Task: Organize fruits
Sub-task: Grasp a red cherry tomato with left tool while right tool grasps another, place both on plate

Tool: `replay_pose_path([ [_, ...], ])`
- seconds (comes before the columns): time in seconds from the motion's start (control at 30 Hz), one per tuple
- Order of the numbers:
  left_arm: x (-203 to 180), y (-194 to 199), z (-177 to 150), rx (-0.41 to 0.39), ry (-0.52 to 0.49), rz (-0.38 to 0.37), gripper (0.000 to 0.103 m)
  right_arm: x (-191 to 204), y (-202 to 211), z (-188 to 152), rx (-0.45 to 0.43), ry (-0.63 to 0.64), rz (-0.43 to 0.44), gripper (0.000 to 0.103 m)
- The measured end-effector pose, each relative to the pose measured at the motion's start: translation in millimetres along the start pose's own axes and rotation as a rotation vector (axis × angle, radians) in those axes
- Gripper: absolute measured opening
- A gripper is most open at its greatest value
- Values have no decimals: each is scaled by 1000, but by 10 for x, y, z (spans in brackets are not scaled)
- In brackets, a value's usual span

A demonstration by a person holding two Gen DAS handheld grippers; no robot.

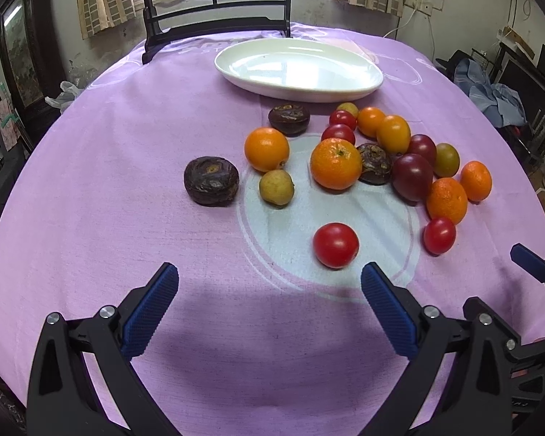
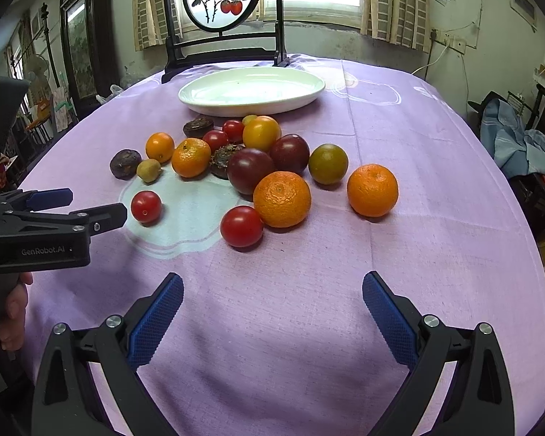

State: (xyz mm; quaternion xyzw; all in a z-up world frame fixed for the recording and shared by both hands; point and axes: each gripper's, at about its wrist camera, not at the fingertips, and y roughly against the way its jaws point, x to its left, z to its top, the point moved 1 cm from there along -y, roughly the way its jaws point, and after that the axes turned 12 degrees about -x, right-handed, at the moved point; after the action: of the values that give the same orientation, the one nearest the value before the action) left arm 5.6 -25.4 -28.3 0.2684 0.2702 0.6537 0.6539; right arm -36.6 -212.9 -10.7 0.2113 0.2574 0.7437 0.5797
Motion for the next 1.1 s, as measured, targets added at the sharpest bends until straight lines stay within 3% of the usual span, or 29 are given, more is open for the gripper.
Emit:
replay_pose_path([
  [0.3, -109, -170, -57, 71, 0, -71, 98, -79, 5, -15, 0, -19, -8, 99],
  [0.4, -169, -234, -47, 84, -11, -90, 73, -95, 18, -24, -2, -21, -2, 99],
  [0.5, -253, -293, -12, 64, -46, -78, 72, -137, 13, -32, 2, -30, -12, 99],
  [0.57, -299, -319, 21, 44, -63, -68, 62, -158, 12, -35, 5, -36, -16, 99],
  [0.63, -325, -306, 56, 6, -79, -90, 29, -161, 9, -37, 9, -36, -22, 99],
  [0.9, -132, -191, 76, -16, -52, -158, 28, -18, -55, 50, 36, -24, 51, 99],
  [1.03, 26, -72, 101, -56, -35, -151, 28, 200, -265, 101, 120, -17, 131, 69],
  [1.1, 108, -36, 93, -61, -25, -152, 28, 291, -381, 116, 145, -2, 119, 60],
])
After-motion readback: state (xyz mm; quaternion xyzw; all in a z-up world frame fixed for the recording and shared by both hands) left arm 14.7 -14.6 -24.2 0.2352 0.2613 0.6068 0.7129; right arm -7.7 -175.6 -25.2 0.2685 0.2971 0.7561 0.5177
